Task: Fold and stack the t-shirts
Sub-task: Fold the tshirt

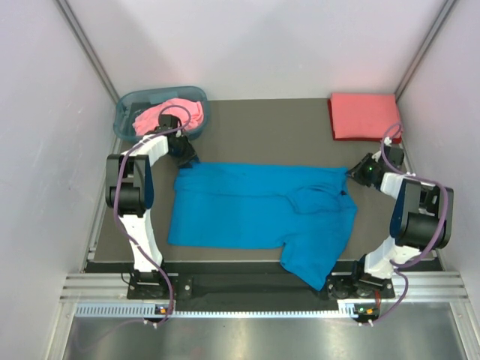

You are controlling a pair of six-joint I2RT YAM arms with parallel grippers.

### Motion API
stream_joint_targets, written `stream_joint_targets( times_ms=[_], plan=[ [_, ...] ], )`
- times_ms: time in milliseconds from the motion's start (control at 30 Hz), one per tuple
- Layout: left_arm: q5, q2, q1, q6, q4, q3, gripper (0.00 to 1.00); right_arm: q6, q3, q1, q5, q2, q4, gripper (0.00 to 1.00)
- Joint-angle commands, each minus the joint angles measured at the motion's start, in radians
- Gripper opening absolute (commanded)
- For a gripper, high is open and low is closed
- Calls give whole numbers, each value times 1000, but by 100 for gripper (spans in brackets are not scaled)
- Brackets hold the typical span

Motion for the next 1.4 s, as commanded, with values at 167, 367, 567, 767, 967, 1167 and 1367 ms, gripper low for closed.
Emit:
stream_joint_targets(
  times_ms=[167, 367, 567, 767, 967, 1167, 1367],
  plan=[
    [-107, 67, 15, 21, -27, -25, 46, -91, 101, -16, -55, -22, -17, 26],
    [-104, 62, 15, 21, -25, -20, 46, -152, 224, 1, -32, 49, -164, 33],
    [-106, 65, 15, 19, -27, -22, 46, -184, 325, 47, 17, 136, -282, 33],
    [-114, 70, 15, 21, -27, -24, 46, -184, 328, 73, 16, 171, -278, 33],
    [-130, 73, 15, 19, -31, -24, 46, -142, 296, 80, 115, 155, -247, 6],
    [-206, 93, 30, -14, -70, -34, 46, 3, 171, 16, 160, 98, -94, 0],
    [-207, 100, 34, -31, -56, -50, 46, 119, 85, 4, 166, 38, 72, 0]
  ],
)
